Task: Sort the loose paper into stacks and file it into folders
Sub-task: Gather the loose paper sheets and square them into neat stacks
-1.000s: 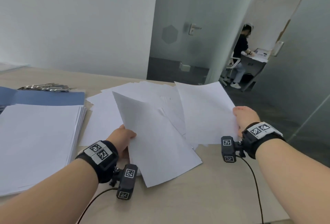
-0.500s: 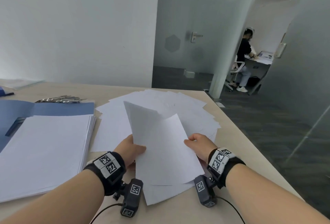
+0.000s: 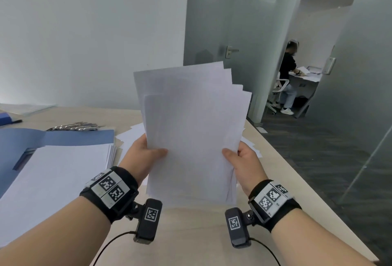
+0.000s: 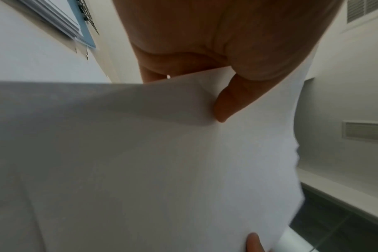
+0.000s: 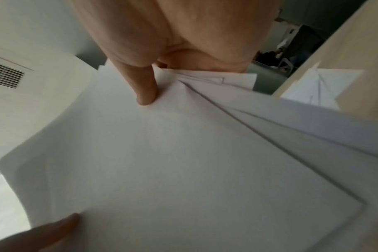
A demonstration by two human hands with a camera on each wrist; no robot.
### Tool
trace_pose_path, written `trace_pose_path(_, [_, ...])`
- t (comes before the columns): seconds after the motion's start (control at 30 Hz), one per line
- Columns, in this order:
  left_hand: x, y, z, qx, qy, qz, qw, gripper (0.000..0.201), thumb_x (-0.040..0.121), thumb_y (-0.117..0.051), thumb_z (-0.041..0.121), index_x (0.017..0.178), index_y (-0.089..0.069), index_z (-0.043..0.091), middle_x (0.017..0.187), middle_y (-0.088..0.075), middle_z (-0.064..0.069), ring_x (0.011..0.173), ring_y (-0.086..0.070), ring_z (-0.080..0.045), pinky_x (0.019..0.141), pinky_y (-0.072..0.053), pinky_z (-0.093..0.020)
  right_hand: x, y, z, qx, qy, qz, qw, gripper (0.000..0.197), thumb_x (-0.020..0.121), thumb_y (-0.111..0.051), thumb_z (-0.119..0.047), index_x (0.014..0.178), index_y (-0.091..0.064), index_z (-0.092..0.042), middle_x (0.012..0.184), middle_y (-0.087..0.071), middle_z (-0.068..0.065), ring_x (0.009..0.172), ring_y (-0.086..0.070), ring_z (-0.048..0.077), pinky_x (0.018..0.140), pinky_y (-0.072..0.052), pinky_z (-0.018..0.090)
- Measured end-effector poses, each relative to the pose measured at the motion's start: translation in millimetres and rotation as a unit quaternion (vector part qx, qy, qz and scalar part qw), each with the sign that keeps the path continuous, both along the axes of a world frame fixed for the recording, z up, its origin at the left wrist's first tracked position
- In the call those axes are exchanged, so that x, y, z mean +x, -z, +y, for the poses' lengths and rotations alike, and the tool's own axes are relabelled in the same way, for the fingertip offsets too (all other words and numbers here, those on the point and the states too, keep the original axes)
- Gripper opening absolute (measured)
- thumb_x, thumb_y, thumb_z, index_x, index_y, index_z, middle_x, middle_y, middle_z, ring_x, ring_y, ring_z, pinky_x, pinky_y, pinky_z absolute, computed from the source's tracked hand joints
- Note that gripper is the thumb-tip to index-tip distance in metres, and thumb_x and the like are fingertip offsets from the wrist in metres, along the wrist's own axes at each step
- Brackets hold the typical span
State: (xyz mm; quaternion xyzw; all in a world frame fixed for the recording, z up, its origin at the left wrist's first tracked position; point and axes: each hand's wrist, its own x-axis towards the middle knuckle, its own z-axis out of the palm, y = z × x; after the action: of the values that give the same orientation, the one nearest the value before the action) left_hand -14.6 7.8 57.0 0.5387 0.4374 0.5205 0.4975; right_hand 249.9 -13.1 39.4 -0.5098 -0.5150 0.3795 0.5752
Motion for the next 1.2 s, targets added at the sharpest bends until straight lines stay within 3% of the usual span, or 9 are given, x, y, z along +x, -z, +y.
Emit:
trace_pose_path(0.2, [-0.1, -1.0, -9.4, 0.019, -0.062, -0.022, 0.998, 0.050, 0.064, -0.072, 0.013, 0.113, -0.067, 0.023, 0.104, -0.077, -0.001, 0.097, -0.074, -0.026, 0.089, -0.058, -0.052, -16.3, 2.8, -18.4, 0.026, 0.005, -0.020, 0.999, 0.018, 0.099, -0.061, -0.018, 0.113, -0.068, -0.027, 0.110, -0.076, -0.006, 0.106, -0.071, 0.016, 0.099, -0.054, 0.047])
trace_pose_path(0.33, [3.0, -0.9, -21.3, 0.032, -0.054, -0.033, 0.998, 0.047, 0.067, -0.071, 0.013, 0.113, -0.067, 0.022, 0.106, -0.077, -0.003, 0.098, -0.073, -0.028, 0.090, -0.058, -0.053, -21.7, 0.2, -27.8, 0.044, 0.008, 0.010, 0.999, 0.019, 0.098, -0.063, -0.019, 0.116, -0.067, -0.024, 0.113, -0.075, -0.004, 0.108, -0.070, 0.017, 0.100, -0.053, 0.049])
trace_pose_path(0.6, [7.2, -3.4, -38.7, 0.087, -0.044, -0.028, 0.995, 0.055, 0.073, -0.071, 0.015, 0.125, -0.057, 0.026, 0.118, -0.073, -0.001, 0.108, -0.071, -0.021, 0.092, -0.057, -0.044, -21.1, -8.1, -43.7, 0.075, 0.023, 0.018, 0.997, 0.023, 0.096, -0.066, -0.017, 0.118, -0.061, -0.023, 0.110, -0.075, -0.002, 0.103, -0.071, 0.017, 0.098, -0.054, 0.049])
trace_pose_path(0.83, [3.6, -7.5, -51.0, 0.141, -0.025, 0.035, 0.989, 0.062, 0.080, -0.069, 0.018, 0.135, -0.050, 0.037, 0.126, -0.068, 0.013, 0.117, -0.065, -0.012, 0.100, -0.052, -0.045, -19.3, -11.5, -52.9, 0.093, 0.030, 0.035, 0.995, 0.033, 0.095, -0.067, -0.014, 0.125, -0.055, -0.021, 0.109, -0.076, 0.001, 0.102, -0.072, 0.020, 0.097, -0.055, 0.052])
trace_pose_path(0.93, [4.7, -2.7, -53.2, 0.141, -0.014, 0.052, 0.989, 0.066, 0.080, -0.070, 0.020, 0.138, -0.047, 0.039, 0.128, -0.066, 0.014, 0.120, -0.063, -0.011, 0.102, -0.051, -0.047, -22.6, -7.0, -56.5, 0.098, 0.025, 0.022, 0.995, 0.036, 0.095, -0.067, -0.010, 0.127, -0.056, -0.023, 0.118, -0.072, -0.004, 0.110, -0.069, 0.016, 0.101, -0.052, 0.049])
trace_pose_path(1.07, [5.4, 4.2, -54.0, 0.124, -0.012, 0.026, 0.992, 0.071, 0.079, -0.070, 0.019, 0.142, -0.044, 0.039, 0.128, -0.067, 0.012, 0.119, -0.065, -0.011, 0.097, -0.053, -0.039, -24.8, 0.5, -58.6, 0.094, 0.033, 0.017, 0.995, 0.035, 0.094, -0.067, -0.010, 0.125, -0.059, -0.024, 0.118, -0.072, -0.007, 0.110, -0.069, 0.012, 0.101, -0.053, 0.048])
trace_pose_path(1.2, [3.4, 18.4, -56.4, 0.106, -0.021, 0.025, 0.994, 0.066, 0.081, -0.067, 0.026, 0.141, -0.045, 0.043, 0.130, -0.067, 0.009, 0.122, -0.063, -0.016, 0.105, -0.048, -0.051, -26.9, 11.9, -62.2, 0.072, 0.034, 0.013, 0.997, 0.032, 0.097, -0.064, -0.016, 0.126, -0.060, -0.028, 0.121, -0.071, -0.010, 0.114, -0.067, 0.010, 0.105, -0.050, 0.048])
